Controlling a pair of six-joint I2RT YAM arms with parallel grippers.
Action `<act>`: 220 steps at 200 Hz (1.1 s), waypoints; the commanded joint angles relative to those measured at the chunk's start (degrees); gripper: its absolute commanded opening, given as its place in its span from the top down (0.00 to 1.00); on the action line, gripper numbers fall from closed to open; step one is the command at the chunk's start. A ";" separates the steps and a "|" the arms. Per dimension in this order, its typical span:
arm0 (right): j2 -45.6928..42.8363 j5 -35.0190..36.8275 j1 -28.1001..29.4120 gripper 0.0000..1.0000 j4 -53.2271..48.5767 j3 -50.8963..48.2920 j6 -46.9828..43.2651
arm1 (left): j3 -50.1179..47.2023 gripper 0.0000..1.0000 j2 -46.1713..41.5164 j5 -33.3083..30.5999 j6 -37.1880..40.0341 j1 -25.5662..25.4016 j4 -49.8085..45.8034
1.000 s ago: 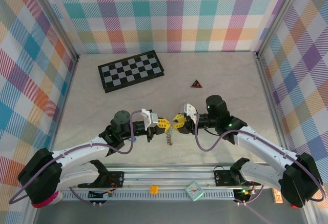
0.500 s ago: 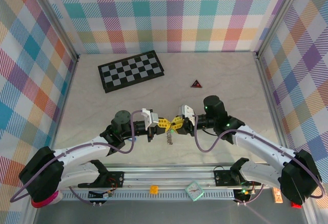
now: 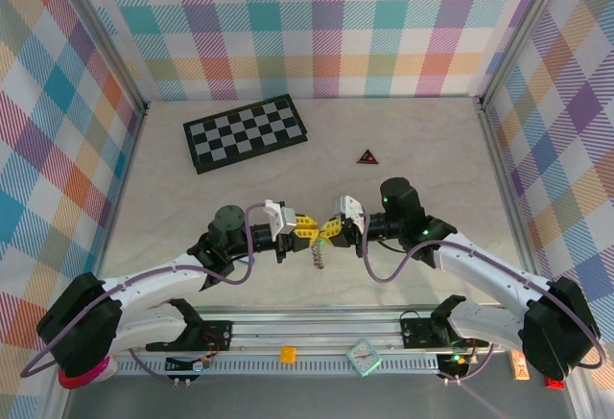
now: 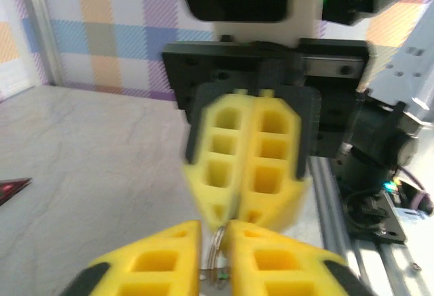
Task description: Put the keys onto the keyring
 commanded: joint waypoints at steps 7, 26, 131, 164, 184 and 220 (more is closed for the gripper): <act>0.27 0.60 0.65 1.00 -7.06 4.87 -4.32 | 2.09 0.68 -4.24 -3.57 3.56 -0.17 -6.15; 1.40 2.54 0.65 1.00 -13.84 8.28 -6.39 | 3.73 0.65 -6.87 -5.26 6.86 -0.17 -15.64; 7.83 10.00 5.22 1.00 -29.60 20.12 -11.68 | 13.67 0.87 -3.01 -5.75 16.53 -0.15 -38.16; 9.27 10.46 5.22 1.00 -26.22 18.70 -9.45 | 12.19 1.00 -2.22 -3.95 15.22 -0.17 -36.37; 9.69 10.93 5.21 1.00 -24.29 18.00 -7.95 | 12.35 1.00 -1.90 -5.92 15.07 -0.14 -37.28; 8.33 15.37 5.22 1.00 -21.84 14.79 1.26 | 8.85 0.81 -5.10 -16.52 8.36 -0.09 -31.85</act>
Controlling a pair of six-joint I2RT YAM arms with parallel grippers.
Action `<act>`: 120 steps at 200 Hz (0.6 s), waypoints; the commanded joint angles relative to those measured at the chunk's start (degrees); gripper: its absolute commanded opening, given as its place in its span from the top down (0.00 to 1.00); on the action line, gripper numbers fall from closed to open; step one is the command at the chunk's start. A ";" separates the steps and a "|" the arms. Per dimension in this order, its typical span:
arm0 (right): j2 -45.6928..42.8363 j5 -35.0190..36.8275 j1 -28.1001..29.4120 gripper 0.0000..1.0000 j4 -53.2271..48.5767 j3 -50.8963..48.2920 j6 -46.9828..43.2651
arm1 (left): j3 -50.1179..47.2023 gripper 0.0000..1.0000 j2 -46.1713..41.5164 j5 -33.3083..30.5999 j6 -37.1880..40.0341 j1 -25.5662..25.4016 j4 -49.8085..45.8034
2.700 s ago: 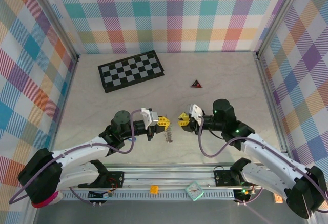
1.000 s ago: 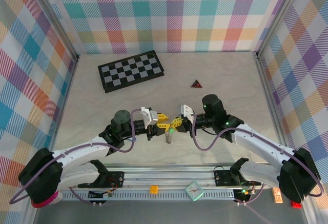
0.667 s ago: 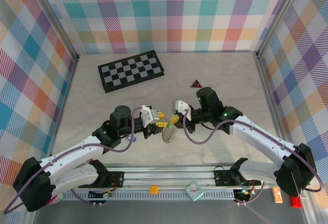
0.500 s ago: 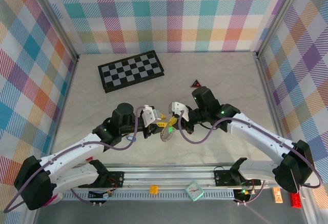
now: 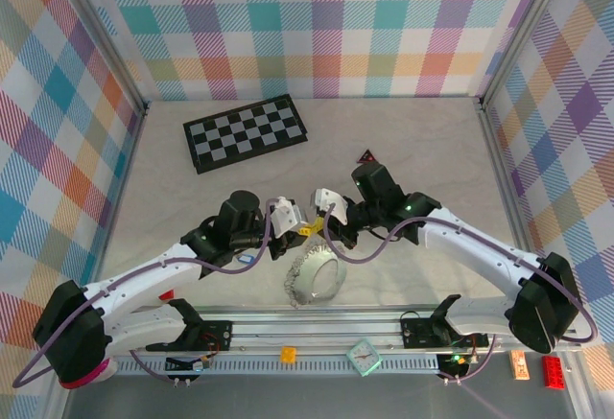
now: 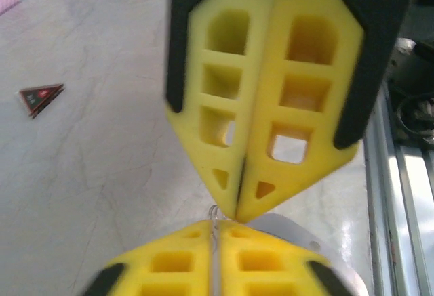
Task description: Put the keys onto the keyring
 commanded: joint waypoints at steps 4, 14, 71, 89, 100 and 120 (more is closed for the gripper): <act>-1.18 2.35 0.31 0.97 2.07 -3.12 8.55 | -3.01 0.76 -3.19 -8.98 -6.09 -0.08 4.35; -1.37 4.25 0.63 0.87 2.01 -4.29 14.28 | -3.67 0.73 -4.29 -12.70 -9.38 -0.05 5.11; -2.34 18.35 15.85 0.67 0.08 -11.22 33.59 | -6.41 0.67 -8.88 -26.87 -24.26 0.03 2.68; -2.46 22.28 20.36 0.64 1.73 -13.67 28.74 | -7.51 0.67 -10.33 -29.98 -27.95 0.09 1.16; -1.25 23.09 22.85 0.63 2.47 -14.47 24.97 | -8.36 0.67 -11.48 -31.39 -29.57 0.09 0.48; 1.56 23.39 26.41 0.62 5.12 -15.15 15.45 | -10.26 0.67 -14.09 -33.53 -31.86 0.22 0.63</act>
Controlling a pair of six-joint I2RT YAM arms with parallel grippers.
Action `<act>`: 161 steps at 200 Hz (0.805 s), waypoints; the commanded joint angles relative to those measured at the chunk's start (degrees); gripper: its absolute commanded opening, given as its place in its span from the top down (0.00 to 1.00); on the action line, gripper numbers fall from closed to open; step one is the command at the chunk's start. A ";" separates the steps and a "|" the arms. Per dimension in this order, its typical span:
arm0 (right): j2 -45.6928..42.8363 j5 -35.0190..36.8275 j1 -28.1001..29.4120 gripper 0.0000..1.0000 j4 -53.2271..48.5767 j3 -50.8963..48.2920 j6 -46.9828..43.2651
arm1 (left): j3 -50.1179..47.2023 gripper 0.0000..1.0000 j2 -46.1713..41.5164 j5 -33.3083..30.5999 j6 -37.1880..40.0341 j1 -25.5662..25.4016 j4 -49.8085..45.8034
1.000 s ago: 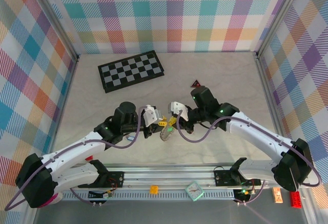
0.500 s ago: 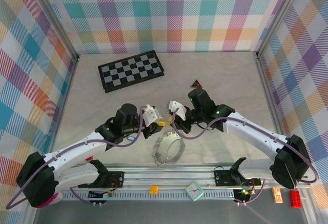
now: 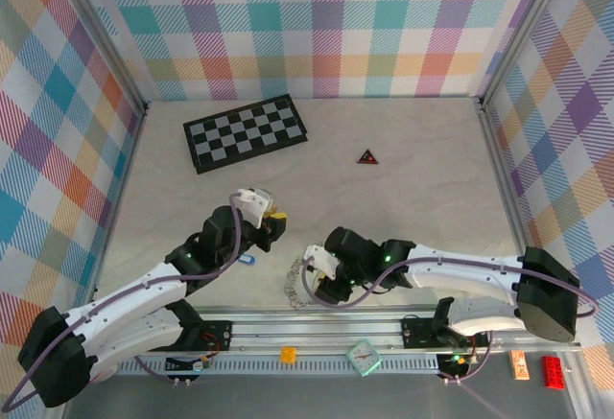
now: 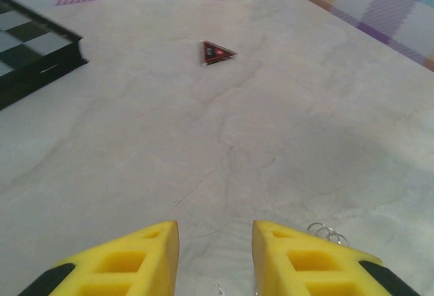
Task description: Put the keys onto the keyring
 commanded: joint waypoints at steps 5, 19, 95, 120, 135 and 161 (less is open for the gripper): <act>2.81 3.78 4.04 0.62 4.53 -0.96 -12.07 | -2.51 0.67 -3.67 -5.76 -6.32 0.18 -1.38; 4.23 4.02 6.15 0.62 7.17 -1.23 -19.11 | -3.22 0.67 -5.44 -6.32 -6.73 0.19 -1.96; 16.49 4.49 7.86 0.64 5.56 5.80 -29.88 | -6.63 0.69 -14.13 -8.48 -7.60 0.20 -4.68; 18.15 4.38 7.95 0.67 5.18 6.99 -30.26 | -6.94 0.70 -14.60 -8.26 -7.61 0.18 -4.56; 18.79 4.10 8.03 0.71 4.71 7.32 -30.61 | -6.96 0.70 -14.60 -8.29 -7.52 0.18 -4.41; 19.17 3.51 8.03 0.75 3.94 7.35 -31.23 | -6.94 0.71 -14.51 -8.25 -7.44 0.18 -4.08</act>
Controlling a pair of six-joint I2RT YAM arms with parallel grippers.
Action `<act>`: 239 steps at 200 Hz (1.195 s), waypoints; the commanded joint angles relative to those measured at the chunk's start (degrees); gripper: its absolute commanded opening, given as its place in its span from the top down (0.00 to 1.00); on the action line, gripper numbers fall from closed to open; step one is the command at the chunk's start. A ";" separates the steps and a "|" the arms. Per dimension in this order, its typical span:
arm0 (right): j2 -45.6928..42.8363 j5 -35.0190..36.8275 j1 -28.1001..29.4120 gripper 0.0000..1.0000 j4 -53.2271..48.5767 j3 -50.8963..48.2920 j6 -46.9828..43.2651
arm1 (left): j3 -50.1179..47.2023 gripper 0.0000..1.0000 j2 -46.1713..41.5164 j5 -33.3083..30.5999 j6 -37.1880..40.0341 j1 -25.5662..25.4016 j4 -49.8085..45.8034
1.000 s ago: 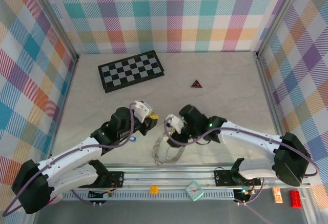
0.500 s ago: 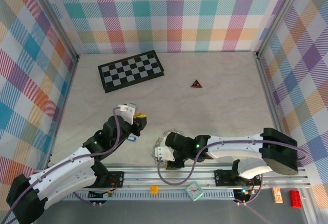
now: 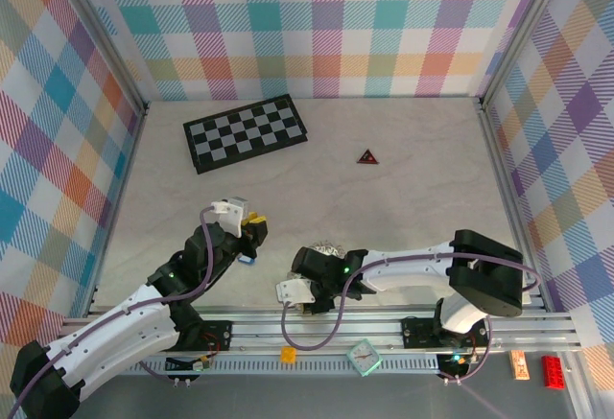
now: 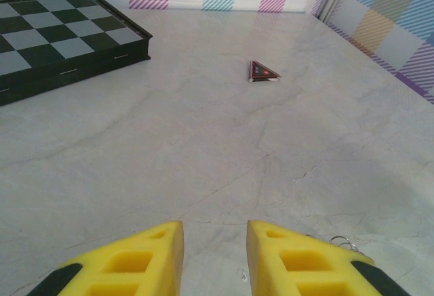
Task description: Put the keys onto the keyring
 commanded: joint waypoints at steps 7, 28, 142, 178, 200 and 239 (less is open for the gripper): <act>0.52 -1.43 0.61 0.75 -1.75 1.27 -2.10 | -0.50 0.71 -0.63 -0.47 -0.57 0.18 0.09; -0.91 -2.52 0.56 0.71 -1.96 0.72 -2.11 | -0.48 0.71 -0.63 -0.41 -0.57 0.24 0.14; 0.63 -2.51 0.68 0.73 -2.74 0.60 -2.29 | -0.40 0.72 0.19 0.19 -0.74 0.18 1.04; 1.34 -1.80 0.67 0.76 -2.36 0.65 -2.24 | -0.41 0.72 0.11 0.32 -0.83 0.20 1.26; 1.47 -1.35 0.80 0.81 -2.00 0.71 -2.24 | -0.40 0.73 0.16 0.34 -0.84 0.20 1.30; 1.58 -0.55 0.72 0.92 -1.82 0.71 -2.90 | -0.26 0.73 -0.11 0.31 -0.75 0.19 1.21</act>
